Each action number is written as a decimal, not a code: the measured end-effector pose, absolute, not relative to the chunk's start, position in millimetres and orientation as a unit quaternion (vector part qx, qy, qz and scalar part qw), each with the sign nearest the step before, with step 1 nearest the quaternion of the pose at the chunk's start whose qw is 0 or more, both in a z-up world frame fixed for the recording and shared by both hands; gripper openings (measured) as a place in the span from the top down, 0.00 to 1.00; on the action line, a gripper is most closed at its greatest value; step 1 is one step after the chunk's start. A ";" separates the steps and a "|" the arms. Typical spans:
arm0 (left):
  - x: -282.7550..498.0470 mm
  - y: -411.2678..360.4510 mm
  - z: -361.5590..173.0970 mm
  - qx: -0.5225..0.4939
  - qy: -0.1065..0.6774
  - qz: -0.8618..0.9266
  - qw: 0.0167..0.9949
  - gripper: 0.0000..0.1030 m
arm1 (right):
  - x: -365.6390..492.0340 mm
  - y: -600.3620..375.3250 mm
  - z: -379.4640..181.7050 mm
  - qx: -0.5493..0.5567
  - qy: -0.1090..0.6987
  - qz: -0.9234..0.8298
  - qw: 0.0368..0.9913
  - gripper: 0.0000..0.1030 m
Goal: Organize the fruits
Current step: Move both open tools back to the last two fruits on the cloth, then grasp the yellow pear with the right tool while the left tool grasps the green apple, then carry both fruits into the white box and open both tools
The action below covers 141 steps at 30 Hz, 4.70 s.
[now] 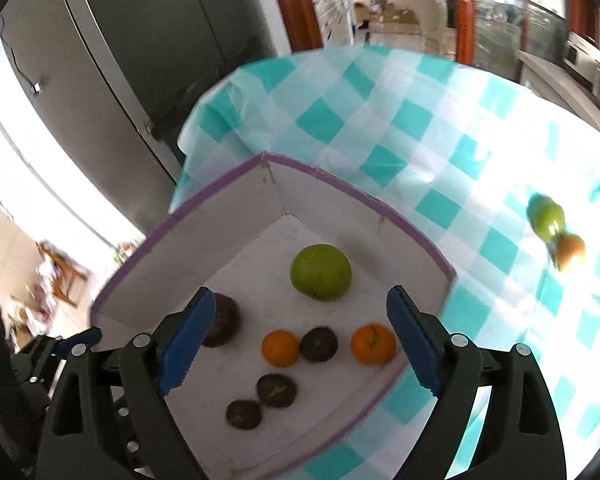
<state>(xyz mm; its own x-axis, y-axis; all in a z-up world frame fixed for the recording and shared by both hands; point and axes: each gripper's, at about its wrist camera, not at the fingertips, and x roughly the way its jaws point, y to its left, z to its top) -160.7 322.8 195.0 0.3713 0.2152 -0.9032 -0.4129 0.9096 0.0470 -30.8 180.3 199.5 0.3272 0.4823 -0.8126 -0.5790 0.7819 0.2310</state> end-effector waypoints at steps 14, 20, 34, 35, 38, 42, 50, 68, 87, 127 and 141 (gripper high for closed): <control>-174.2 217.7 242.0 -0.039 0.396 0.123 0.909 0.02 | -49.8 13.4 175.0 0.047 0.462 0.196 0.864 0.15; -122.9 149.2 234.2 -0.041 0.396 0.016 0.917 0.02 | 12.4 -46.9 139.2 0.051 0.484 0.133 0.863 0.15; -32.4 52.7 116.3 -0.017 0.545 -0.080 0.835 0.02 | 194.9 -72.1 49.6 -0.026 0.508 0.176 0.842 0.15; -28.0 51.5 110.2 -0.017 0.551 -0.076 0.831 0.02 | 201.6 -68.9 46.7 -0.024 0.508 0.178 0.842 0.15; -15.7 49.7 97.5 -0.011 0.563 -0.067 0.824 0.02 | 221.9 -61.4 36.6 -0.014 0.508 0.182 0.842 0.15; 2.9 51.6 90.3 -0.014 0.571 -0.054 0.819 0.02 | 228.0 -53.6 22.4 -0.047 0.517 0.179 0.836 0.28; 94.0 59.3 90.3 -0.088 0.545 -0.015 0.833 0.02 | 189.5 -105.4 26.1 -0.042 0.481 0.164 0.860 0.44; 274.5 36.4 27.6 -0.034 0.518 0.009 0.854 0.42 | 118.4 -145.7 23.2 -0.030 0.463 0.158 0.872 0.43; 108.5 61.4 40.6 -0.036 0.535 -0.002 0.844 0.42 | 120.3 -142.2 26.0 -0.042 0.460 0.150 0.874 0.43; -173.0 123.5 238.6 0.022 0.391 -0.079 0.917 0.42 | -153.5 -56.0 192.5 -0.061 0.382 0.156 0.909 0.43; -232.5 231.0 272.6 -0.017 0.363 0.031 0.931 0.42 | -176.6 62.3 234.8 -0.104 0.338 0.274 0.894 0.43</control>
<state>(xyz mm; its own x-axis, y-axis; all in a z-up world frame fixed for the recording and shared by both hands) -232.5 231.0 272.6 0.7338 0.0461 -0.6778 -0.0710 0.9974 -0.0090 -176.6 62.3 234.8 0.6219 0.4195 -0.6613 -0.5603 0.8283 -0.0015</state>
